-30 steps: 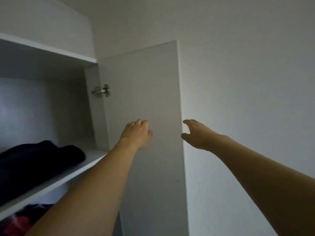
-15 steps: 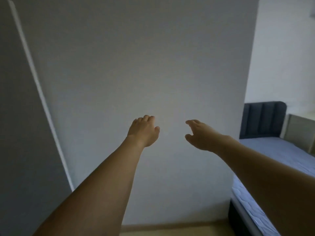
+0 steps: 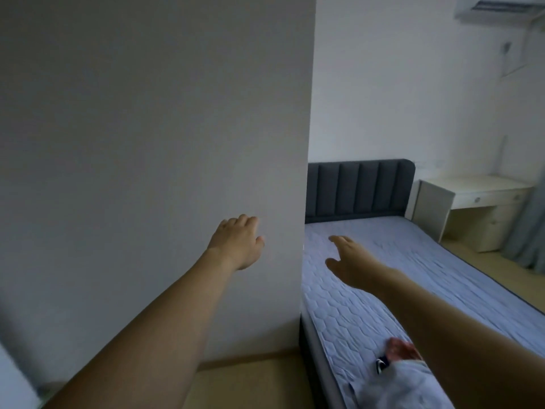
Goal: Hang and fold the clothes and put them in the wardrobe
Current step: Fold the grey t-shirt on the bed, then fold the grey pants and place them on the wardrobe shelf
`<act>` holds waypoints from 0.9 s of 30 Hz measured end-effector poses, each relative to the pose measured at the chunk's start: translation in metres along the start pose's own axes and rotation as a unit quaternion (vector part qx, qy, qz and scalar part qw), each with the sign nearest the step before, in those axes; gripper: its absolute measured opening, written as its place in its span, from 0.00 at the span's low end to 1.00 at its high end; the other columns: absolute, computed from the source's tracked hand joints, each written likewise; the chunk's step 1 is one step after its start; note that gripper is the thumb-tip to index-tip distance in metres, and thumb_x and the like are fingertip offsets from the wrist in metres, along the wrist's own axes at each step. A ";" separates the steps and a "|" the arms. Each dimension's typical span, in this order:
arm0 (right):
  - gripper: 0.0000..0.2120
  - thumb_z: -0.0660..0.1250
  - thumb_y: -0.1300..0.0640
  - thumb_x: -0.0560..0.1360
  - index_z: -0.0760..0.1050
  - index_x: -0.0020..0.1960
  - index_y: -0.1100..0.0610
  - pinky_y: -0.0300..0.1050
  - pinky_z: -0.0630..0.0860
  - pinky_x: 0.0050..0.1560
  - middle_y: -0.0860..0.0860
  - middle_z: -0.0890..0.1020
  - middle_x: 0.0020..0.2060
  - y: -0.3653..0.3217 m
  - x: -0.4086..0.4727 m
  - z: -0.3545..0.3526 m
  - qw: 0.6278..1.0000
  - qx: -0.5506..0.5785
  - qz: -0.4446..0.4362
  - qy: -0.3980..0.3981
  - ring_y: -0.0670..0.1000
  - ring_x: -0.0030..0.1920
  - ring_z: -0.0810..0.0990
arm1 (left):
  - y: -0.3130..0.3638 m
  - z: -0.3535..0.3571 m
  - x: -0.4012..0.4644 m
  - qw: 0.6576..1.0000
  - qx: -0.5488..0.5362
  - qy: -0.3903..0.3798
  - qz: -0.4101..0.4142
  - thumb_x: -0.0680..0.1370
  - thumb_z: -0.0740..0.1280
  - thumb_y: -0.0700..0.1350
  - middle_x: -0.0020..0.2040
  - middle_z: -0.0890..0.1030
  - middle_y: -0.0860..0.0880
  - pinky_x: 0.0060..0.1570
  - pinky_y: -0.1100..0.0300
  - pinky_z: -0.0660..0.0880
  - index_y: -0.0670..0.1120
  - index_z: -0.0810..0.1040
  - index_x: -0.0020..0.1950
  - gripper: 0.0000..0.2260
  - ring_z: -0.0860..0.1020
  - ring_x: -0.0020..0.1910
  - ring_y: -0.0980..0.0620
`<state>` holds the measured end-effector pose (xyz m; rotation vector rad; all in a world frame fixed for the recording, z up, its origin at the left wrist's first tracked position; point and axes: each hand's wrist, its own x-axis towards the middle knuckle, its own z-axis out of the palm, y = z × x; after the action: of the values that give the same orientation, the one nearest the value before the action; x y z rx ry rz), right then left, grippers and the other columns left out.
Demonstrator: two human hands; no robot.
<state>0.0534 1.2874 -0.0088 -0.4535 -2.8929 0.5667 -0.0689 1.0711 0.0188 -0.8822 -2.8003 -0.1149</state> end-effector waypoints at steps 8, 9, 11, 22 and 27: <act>0.30 0.63 0.51 0.79 0.55 0.77 0.54 0.50 0.63 0.71 0.52 0.61 0.76 0.187 -0.004 -0.015 0.999 0.001 0.048 -0.016 0.55 0.73 0.64 | 0.159 0.093 0.052 0.994 -0.058 -0.085 -0.020 0.83 0.52 0.52 0.74 0.65 0.42 0.70 0.49 0.62 0.44 0.60 0.76 0.23 0.66 0.70 0.42; 0.30 0.63 0.51 0.79 0.55 0.77 0.54 0.50 0.63 0.71 0.52 0.61 0.76 0.216 -0.003 -0.023 0.998 0.003 0.057 -0.018 0.55 0.73 0.64 | 0.184 0.104 0.058 0.994 -0.056 -0.094 -0.019 0.83 0.52 0.52 0.74 0.65 0.42 0.70 0.49 0.62 0.45 0.60 0.76 0.23 0.66 0.70 0.42; 0.30 0.62 0.51 0.79 0.55 0.77 0.55 0.51 0.63 0.70 0.53 0.60 0.76 0.278 0.001 -0.040 0.997 0.002 0.074 -0.023 0.55 0.73 0.65 | 0.236 0.124 0.069 0.993 -0.047 -0.106 -0.017 0.82 0.53 0.51 0.75 0.65 0.43 0.69 0.50 0.62 0.45 0.60 0.76 0.23 0.66 0.70 0.41; 0.30 0.61 0.53 0.79 0.54 0.77 0.57 0.49 0.61 0.71 0.56 0.60 0.76 0.518 0.030 -0.059 0.988 0.022 0.095 -0.122 0.56 0.74 0.62 | 0.432 0.211 0.128 0.982 -0.078 -0.158 -0.072 0.82 0.54 0.54 0.74 0.66 0.44 0.68 0.49 0.64 0.48 0.60 0.77 0.24 0.68 0.70 0.42; 0.31 0.61 0.52 0.79 0.53 0.78 0.56 0.49 0.61 0.71 0.54 0.59 0.76 0.616 0.056 -0.037 0.984 0.017 0.074 -0.162 0.55 0.74 0.61 | 0.499 0.281 0.152 0.962 -0.130 -0.193 -0.142 0.82 0.55 0.53 0.74 0.66 0.43 0.68 0.50 0.66 0.46 0.61 0.76 0.24 0.67 0.70 0.42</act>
<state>0.1706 1.8618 -0.2101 -0.6308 -3.1676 0.7764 0.0477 1.6021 -0.2165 -0.5943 -3.3242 -0.4025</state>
